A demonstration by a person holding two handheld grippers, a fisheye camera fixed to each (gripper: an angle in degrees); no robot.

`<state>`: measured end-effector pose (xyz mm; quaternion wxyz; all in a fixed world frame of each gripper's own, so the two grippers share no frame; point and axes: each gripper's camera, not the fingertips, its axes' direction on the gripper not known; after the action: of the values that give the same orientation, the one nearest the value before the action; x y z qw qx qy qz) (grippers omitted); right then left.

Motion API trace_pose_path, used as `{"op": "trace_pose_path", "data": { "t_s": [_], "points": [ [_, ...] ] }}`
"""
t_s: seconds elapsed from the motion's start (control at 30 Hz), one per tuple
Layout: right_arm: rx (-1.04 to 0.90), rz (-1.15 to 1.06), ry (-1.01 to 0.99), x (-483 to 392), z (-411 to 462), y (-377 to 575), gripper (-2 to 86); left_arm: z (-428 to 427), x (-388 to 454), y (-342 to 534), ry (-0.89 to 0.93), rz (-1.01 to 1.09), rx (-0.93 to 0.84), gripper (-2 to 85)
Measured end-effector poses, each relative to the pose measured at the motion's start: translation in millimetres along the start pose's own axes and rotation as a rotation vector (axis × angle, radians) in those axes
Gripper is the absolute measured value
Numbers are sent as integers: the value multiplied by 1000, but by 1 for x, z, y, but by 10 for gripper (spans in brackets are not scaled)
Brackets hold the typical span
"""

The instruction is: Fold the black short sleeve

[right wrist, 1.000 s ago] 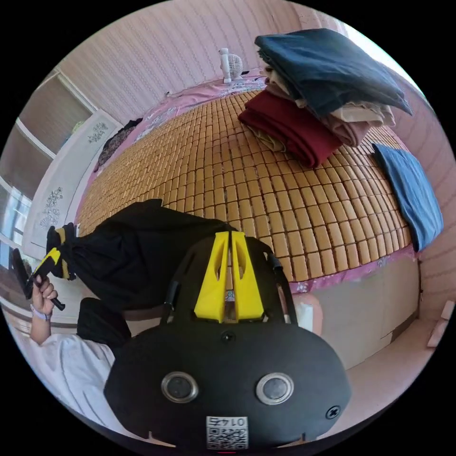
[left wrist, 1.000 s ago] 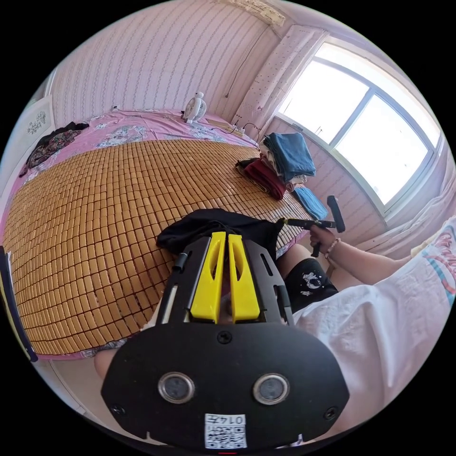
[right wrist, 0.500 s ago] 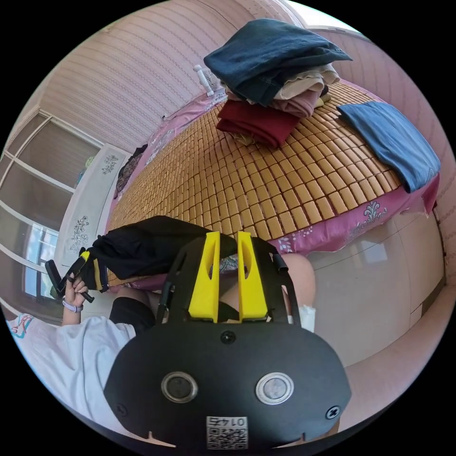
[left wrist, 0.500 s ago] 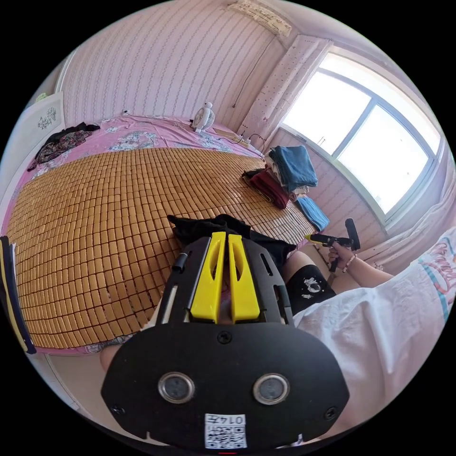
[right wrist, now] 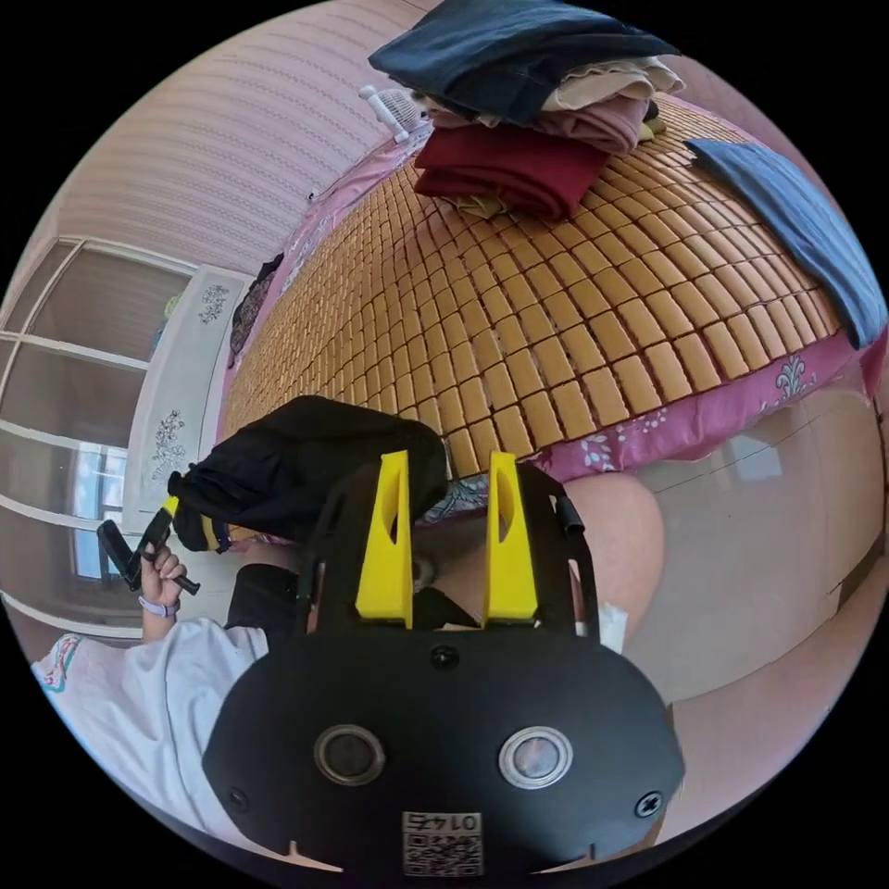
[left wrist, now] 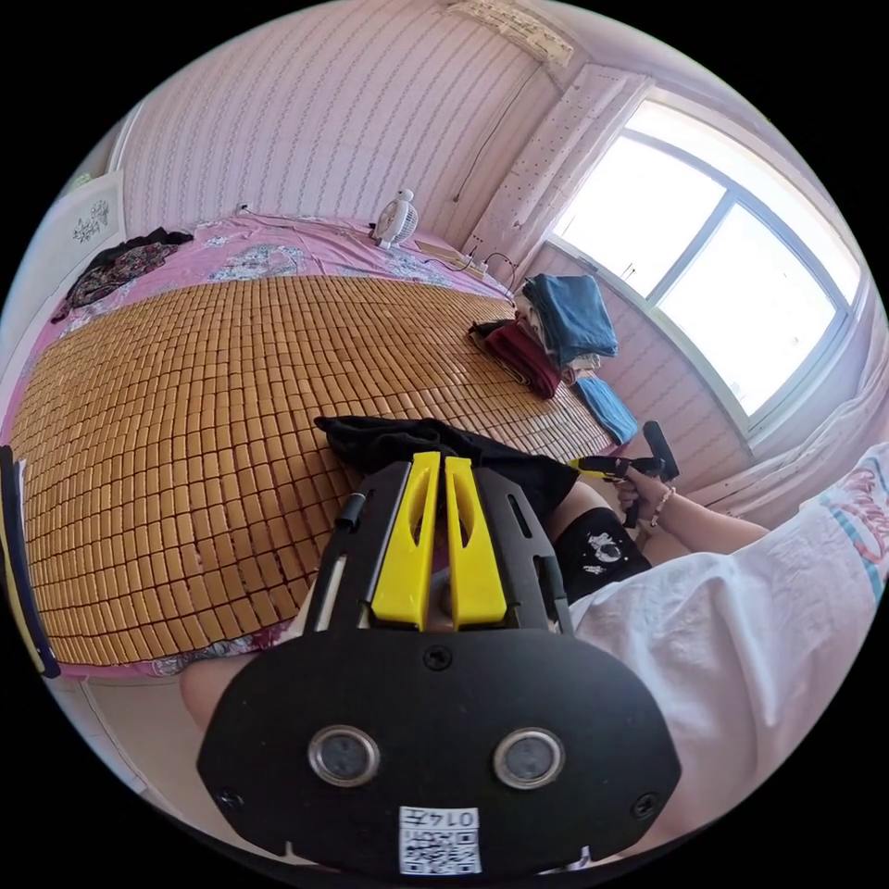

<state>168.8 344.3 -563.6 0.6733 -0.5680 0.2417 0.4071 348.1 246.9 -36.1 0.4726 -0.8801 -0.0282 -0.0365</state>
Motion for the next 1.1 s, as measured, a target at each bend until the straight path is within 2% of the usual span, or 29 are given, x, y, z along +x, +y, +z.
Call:
{"op": "trace_pose_path", "data": {
  "t_s": [0.07,0.27,0.4,0.57,0.7,0.9,1.1],
  "points": [
    [-30,-7,-70,3,-4,-6,30,-6,-6,7,-11,-13,18,-10],
    [210,-204,-298,-51,-104,-43,10,-65,-35,6,-3,-19,158,-10],
    [372,-423,-392,-129,-196,-72,7,-152,-40,0,-41,31,391,-10],
    [544,-604,-460,-215,-286,-82,6,-249,-37,11,-143,101,584,-10],
    [709,-764,-524,-284,-359,-62,6,-312,-7,36,-274,199,741,-10],
    [925,-996,-537,-345,-453,10,5,-400,42,99,-252,343,1007,-10],
    [1002,-1148,-601,-402,-517,40,6,-457,61,116,-256,442,1139,-10]
  ]
}}
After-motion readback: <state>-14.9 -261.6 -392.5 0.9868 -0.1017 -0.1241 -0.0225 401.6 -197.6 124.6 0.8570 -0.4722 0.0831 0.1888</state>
